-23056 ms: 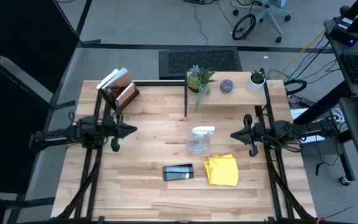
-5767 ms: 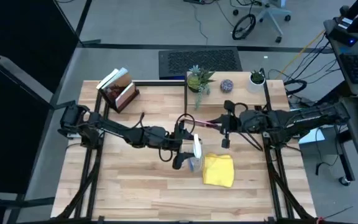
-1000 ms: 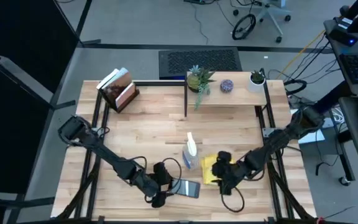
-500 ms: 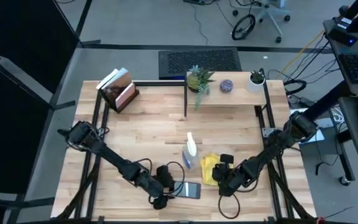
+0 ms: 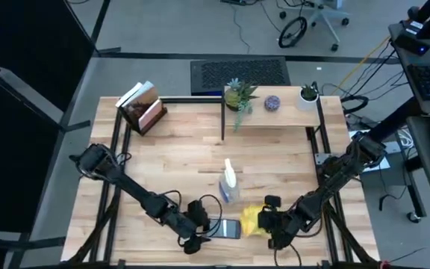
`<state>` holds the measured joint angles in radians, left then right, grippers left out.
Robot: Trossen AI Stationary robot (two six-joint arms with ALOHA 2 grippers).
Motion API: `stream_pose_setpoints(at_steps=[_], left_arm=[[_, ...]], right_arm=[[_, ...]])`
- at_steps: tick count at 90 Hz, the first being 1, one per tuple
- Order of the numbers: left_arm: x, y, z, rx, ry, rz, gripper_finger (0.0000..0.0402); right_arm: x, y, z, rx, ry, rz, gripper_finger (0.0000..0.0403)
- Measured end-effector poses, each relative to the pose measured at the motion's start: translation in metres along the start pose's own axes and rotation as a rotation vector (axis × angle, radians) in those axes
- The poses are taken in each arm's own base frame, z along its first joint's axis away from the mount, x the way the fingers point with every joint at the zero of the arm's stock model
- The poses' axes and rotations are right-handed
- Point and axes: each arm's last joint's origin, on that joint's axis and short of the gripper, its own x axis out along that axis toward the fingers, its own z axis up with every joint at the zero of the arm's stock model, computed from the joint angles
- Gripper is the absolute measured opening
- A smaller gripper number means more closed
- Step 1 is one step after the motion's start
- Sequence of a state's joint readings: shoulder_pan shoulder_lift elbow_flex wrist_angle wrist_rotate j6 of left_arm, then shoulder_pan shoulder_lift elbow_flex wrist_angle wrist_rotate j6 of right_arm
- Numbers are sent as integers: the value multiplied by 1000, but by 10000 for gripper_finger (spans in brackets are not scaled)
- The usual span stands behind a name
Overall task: Apply microfiber cloth
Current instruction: Wipe the front of the cellphone with the microfiber cloth
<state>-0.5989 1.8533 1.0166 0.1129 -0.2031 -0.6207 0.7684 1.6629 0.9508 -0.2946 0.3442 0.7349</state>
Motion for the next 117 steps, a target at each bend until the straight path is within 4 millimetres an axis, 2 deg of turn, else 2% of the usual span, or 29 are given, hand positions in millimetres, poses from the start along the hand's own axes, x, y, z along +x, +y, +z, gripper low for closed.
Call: stream_pose_setpoints(at_steps=[13, 22, 35, 47, 59, 70, 93, 117], left_arm=[[-5, -8, -8, 143, 77, 45, 338], [-7, -12, -8, 151, 61, 64, 338], [-8, -6, -14, 130, 77, 175, 338], [-8, -6, -11, 133, 44, 182, 338], [1, -3, -17, 138, 55, 203, 338], [17, 4, -26, 141, 68, 232, 338], [39, 15, -36, 45, 66, 272, 338], [40, 11, -43, 59, 80, 270, 338]], right_arm=[[9, 16, 19, -42, -128, 29, 2], [24, 23, 27, -64, -186, 13, 1], [46, 27, 41, -92, -225, -62, 1], [69, 29, 55, -110, -222, -89, 1], [88, 30, 64, -123, -210, -98, 0], [103, 22, 65, -93, -188, -120, 0], [115, 13, 64, -35, -155, -128, 0], [99, 11, 53, -58, -4, -178, 0]])
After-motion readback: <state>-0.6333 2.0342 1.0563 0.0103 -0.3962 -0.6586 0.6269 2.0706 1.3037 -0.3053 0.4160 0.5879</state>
